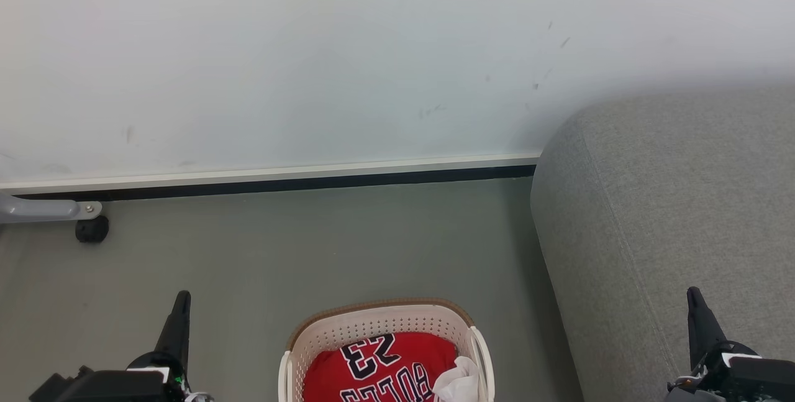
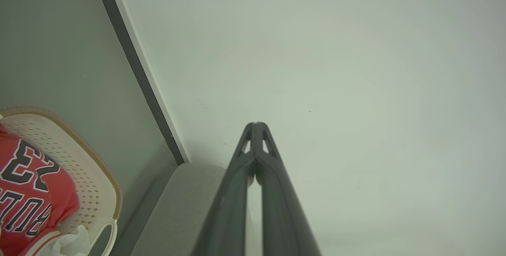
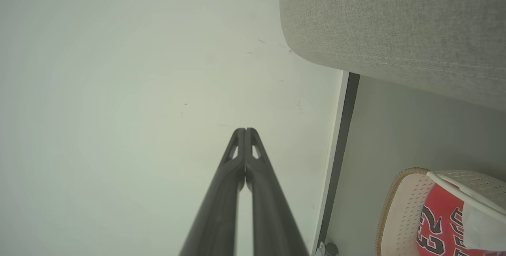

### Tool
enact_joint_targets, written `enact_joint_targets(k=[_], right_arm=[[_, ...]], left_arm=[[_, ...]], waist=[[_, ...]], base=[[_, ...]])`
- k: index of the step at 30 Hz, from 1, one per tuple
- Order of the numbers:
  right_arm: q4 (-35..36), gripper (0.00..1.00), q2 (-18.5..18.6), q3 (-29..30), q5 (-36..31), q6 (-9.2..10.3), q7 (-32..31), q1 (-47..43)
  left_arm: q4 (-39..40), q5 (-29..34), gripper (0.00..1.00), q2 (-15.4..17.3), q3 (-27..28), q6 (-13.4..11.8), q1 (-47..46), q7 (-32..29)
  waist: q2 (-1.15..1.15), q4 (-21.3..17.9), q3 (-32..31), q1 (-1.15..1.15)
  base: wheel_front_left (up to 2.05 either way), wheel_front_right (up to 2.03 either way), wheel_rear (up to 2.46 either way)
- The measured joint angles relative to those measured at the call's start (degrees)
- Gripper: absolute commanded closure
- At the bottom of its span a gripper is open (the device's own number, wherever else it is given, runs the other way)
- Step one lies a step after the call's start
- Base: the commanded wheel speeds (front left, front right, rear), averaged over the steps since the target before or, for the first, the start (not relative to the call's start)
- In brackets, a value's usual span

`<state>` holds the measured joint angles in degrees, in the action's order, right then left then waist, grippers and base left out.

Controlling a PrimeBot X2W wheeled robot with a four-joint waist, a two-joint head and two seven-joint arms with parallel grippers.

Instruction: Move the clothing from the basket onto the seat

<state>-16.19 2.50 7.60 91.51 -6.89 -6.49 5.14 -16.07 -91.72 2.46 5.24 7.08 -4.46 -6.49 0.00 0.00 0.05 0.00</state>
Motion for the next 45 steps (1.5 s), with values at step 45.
enact_joint_targets(k=[45], right_arm=[[0.0,1.0,0.0,0.0,0.0,0.0,0.0,0.0]], left_arm=[[0.0,0.0,1.0,0.0,0.0,0.0,0.0,0.0]], waist=[[0.0,0.0,0.0,0.0]], base=[[0.0,0.0,0.0]])
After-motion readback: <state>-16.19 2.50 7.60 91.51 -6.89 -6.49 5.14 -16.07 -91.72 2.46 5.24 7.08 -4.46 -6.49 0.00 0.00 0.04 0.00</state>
